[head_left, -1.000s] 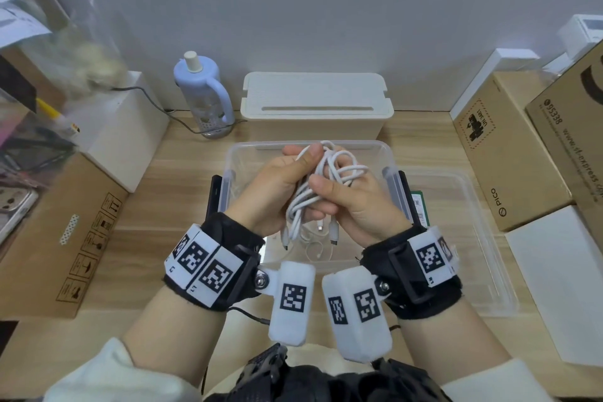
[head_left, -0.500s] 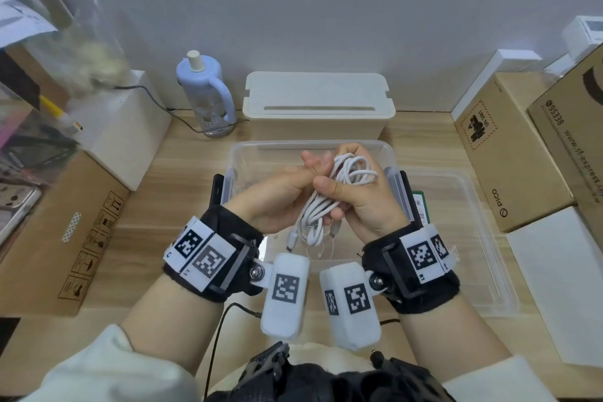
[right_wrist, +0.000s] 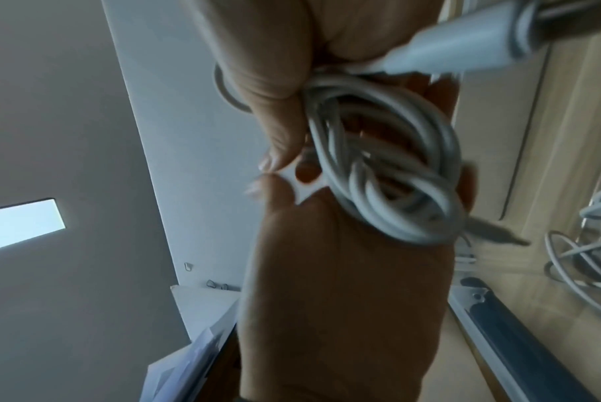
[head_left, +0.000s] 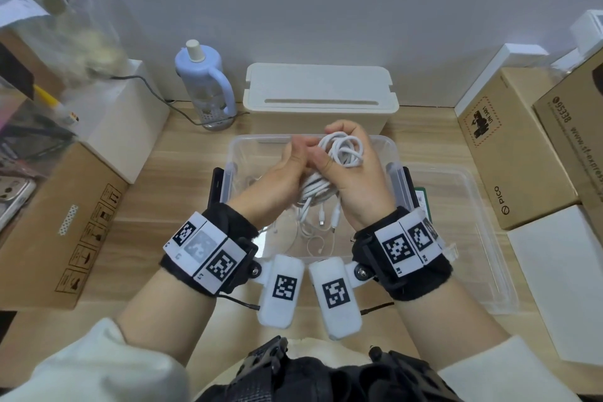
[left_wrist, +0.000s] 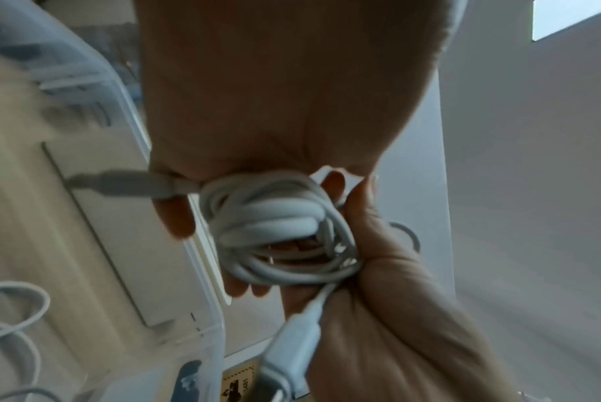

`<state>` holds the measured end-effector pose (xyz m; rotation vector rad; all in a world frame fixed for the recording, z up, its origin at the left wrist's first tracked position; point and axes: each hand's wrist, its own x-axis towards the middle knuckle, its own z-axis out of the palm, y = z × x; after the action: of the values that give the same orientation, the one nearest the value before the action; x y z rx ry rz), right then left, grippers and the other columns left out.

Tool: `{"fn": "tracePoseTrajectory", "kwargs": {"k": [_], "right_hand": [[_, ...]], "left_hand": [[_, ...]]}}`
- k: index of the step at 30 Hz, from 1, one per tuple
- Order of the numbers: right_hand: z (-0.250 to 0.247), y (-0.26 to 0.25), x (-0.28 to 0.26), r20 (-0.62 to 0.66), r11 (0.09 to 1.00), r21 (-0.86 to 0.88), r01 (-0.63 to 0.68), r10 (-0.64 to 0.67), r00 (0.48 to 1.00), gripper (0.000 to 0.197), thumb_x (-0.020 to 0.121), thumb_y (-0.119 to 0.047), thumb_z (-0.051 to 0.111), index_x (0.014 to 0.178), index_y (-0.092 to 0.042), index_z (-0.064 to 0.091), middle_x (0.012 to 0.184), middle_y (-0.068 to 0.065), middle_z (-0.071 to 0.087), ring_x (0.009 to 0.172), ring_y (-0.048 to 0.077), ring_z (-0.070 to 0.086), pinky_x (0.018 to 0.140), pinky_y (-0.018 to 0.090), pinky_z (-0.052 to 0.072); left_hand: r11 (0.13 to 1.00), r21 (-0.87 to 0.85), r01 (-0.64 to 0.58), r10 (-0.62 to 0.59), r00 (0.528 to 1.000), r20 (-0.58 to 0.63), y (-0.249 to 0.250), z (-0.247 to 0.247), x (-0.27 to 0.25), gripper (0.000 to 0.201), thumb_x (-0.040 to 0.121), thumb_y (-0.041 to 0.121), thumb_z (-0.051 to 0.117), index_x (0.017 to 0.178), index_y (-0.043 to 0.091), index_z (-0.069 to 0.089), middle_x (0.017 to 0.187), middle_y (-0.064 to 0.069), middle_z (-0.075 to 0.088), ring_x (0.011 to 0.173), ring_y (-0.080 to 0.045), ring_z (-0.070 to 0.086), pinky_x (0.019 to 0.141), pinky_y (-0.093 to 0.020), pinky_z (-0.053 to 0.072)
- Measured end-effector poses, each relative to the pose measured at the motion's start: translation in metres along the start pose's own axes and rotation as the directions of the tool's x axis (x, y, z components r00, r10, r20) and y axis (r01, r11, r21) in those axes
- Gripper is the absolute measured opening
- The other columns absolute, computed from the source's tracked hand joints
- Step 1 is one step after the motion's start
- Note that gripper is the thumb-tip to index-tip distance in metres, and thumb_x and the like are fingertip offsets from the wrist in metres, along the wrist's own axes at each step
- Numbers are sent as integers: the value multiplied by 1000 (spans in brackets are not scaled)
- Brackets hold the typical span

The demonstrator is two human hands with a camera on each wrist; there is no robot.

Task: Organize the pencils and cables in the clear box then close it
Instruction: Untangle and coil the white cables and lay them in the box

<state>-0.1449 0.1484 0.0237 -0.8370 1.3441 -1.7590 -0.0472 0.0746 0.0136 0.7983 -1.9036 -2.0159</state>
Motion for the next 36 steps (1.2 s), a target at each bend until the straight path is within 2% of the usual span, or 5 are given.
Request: {"fn": "tracePoseTrajectory", "kwargs": {"k": [6, 11, 20, 29, 36], "right_hand": [[9, 7, 8, 146, 980, -180, 83, -57, 988, 69, 52, -78, 56, 99, -30, 42, 80, -2, 49, 64, 5, 52, 58, 20, 47], [5, 17, 12, 226, 864, -500, 65, 57, 973, 54, 52, -94, 24, 91, -58, 34, 90, -14, 44, 101, 27, 49, 96, 58, 37], [6, 34, 23, 162, 726, -677, 118, -8, 987, 101, 55, -85, -14, 135, -41, 29, 149, -9, 22, 138, 2, 5, 106, 22, -15], [9, 60, 55, 568, 797, -604, -21, 448, 691, 66, 71, -81, 25, 93, -28, 56, 96, 7, 60, 95, 20, 58, 96, 40, 46], [25, 94, 88, 365, 315, -930, 188, 744, 559, 40, 87, -31, 58, 105, 4, 61, 101, 22, 63, 80, 22, 48, 70, 30, 39]], "left_hand": [[995, 82, 52, -62, 991, 123, 10, -6, -6, 103, 49, 55, 82, 132, 22, 30, 80, 3, 55, 49, -5, 49, 43, -23, 39], [993, 58, 100, -109, 979, 174, 9, -16, -10, 32, 67, 12, 78, 87, 8, 54, 62, -5, 56, 48, -8, 42, 42, -18, 28], [991, -15, 135, -134, 990, 40, 0, -26, -6, 22, 64, 12, 76, 69, 11, 55, 48, 8, 55, 44, -4, 43, 43, -18, 31], [931, -327, 164, -228, 959, -167, -8, -57, -12, 10, 86, 14, 55, 79, 9, 61, 61, -3, 65, 52, -9, 61, 52, -18, 52], [844, -522, 122, -284, 928, -243, -23, -70, -18, 15, 75, 22, 57, 74, 15, 44, 42, 6, 36, 34, -7, 38, 36, -17, 36]]}}
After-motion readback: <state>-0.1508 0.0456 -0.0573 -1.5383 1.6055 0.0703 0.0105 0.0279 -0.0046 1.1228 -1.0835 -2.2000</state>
